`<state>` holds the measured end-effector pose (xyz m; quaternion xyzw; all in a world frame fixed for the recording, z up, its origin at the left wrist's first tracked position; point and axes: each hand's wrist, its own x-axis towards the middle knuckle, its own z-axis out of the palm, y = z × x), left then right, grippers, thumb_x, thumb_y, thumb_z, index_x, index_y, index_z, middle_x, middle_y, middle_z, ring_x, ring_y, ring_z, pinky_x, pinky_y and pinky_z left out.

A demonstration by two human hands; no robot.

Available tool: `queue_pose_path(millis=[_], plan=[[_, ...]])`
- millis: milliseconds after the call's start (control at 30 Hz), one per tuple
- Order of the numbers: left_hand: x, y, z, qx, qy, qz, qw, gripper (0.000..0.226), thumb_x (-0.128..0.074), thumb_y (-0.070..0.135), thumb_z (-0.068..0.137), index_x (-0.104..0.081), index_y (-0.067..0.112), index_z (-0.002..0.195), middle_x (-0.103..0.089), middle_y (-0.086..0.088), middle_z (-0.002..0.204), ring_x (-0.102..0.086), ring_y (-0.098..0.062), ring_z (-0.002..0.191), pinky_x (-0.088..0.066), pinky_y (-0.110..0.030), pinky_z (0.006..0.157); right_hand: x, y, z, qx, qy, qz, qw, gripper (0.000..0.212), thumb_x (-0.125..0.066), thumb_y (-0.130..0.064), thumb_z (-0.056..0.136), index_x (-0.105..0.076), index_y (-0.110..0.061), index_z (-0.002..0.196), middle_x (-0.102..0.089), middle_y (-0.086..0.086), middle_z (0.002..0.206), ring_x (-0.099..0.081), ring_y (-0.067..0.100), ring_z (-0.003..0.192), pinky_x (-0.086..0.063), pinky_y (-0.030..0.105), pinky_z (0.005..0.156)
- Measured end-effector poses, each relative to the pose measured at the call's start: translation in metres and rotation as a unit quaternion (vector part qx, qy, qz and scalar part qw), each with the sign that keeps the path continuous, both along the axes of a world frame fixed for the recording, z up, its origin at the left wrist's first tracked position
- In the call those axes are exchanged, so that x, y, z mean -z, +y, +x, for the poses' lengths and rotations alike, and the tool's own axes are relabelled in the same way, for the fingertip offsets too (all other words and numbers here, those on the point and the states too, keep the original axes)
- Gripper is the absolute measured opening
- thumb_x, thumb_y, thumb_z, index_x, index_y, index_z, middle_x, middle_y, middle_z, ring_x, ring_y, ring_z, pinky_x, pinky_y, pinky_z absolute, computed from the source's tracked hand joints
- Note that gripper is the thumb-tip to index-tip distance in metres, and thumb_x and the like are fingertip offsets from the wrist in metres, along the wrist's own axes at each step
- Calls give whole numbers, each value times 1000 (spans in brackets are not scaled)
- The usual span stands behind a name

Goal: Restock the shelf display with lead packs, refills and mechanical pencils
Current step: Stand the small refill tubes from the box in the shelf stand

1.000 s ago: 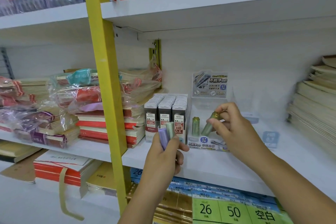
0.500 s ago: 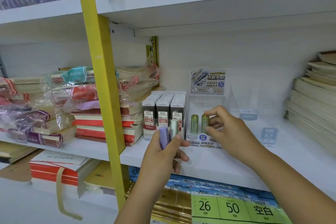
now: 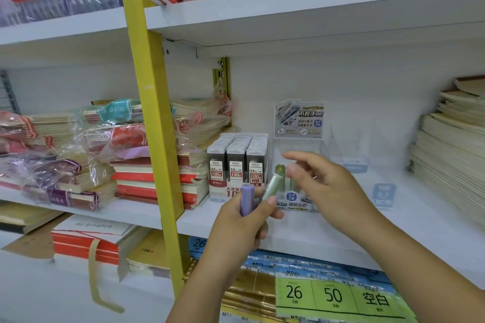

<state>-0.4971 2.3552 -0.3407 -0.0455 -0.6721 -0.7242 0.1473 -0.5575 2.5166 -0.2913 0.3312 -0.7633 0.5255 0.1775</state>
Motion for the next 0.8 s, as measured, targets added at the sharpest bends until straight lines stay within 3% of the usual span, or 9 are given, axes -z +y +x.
queue_pose_path(millis=[67,133,200,267,367,467,567,667,800], plan=[[1,1,0,23,5,-13,1000,11,-71,31,90,-71,36,100,-75,-2,84,-44,-7,51,-37,-17,44,0,-4,5,-73,-55,9,996,24,-64,-31,88,-66,-47,105,-66,-18,87,-59,-1,77,-48,11,69],[2,1,1,42,3,-18,999,19,-79,35,80,-71,37,98,-72,-10,88,-42,-7,52,-37,-18,45,1,-4,5,-77,-71,20,994,20,-67,-21,88,-73,-39,95,-70,-13,84,-63,6,79,-52,20,73],[3,-2,2,39,-2,6,999,27,-80,30,78,-69,27,103,-70,-17,91,-42,-8,52,-37,-18,45,0,0,3,-69,-94,-17,993,17,-68,-15,87,-75,-30,87,-72,-5,84,-66,11,77,-55,22,68],[3,-9,1,15,2,37,999,20,-75,18,87,-68,20,106,-68,-7,80,-44,-7,52,-36,-18,44,-1,7,1,-96,-131,-48,986,16,-71,-10,84,-75,-25,85,-73,1,86,-69,13,75,-53,18,64],[3,-15,3,-28,22,21,999,9,-69,22,91,-72,23,99,-66,6,68,-41,-5,49,-33,-16,42,-2,13,1,-134,-161,37,977,15,-75,-15,80,-75,-29,86,-74,-1,88,-70,15,80,-55,20,71],[2,-13,3,-68,40,-31,996,5,-70,32,89,-73,29,89,-72,7,73,-44,0,45,-34,-15,42,2,12,5,-69,-76,147,984,20,-80,-27,75,-71,-37,90,-70,-15,90,-64,5,83,-51,21,79],[-1,-9,1,-73,51,-52,995,6,-73,34,85,-73,28,86,-73,5,73,-52,5,48,-38,-10,47,5,3,9,-30,23,165,986,21,-78,-34,76,-67,-40,93,-64,-17,92,-59,2,86,-46,21,77],[-1,-7,0,-65,46,-65,995,6,-73,37,87,-71,31,88,-73,6,76,-53,5,51,-39,-14,53,7,-4,8,-36,76,183,980,21,-70,-31,85,-64,-44,100,-60,-21,94,-56,-2,92,-45,18,76],[2,-12,-1,-43,6,-74,996,22,-62,50,90,-61,30,98,-55,14,65,-46,-4,53,-40,-20,54,-1,-4,0,-51,37,55,996,60,-59,-19,93,-37,-67,122,-57,-23,98,-59,-4,93,-49,15,78]])
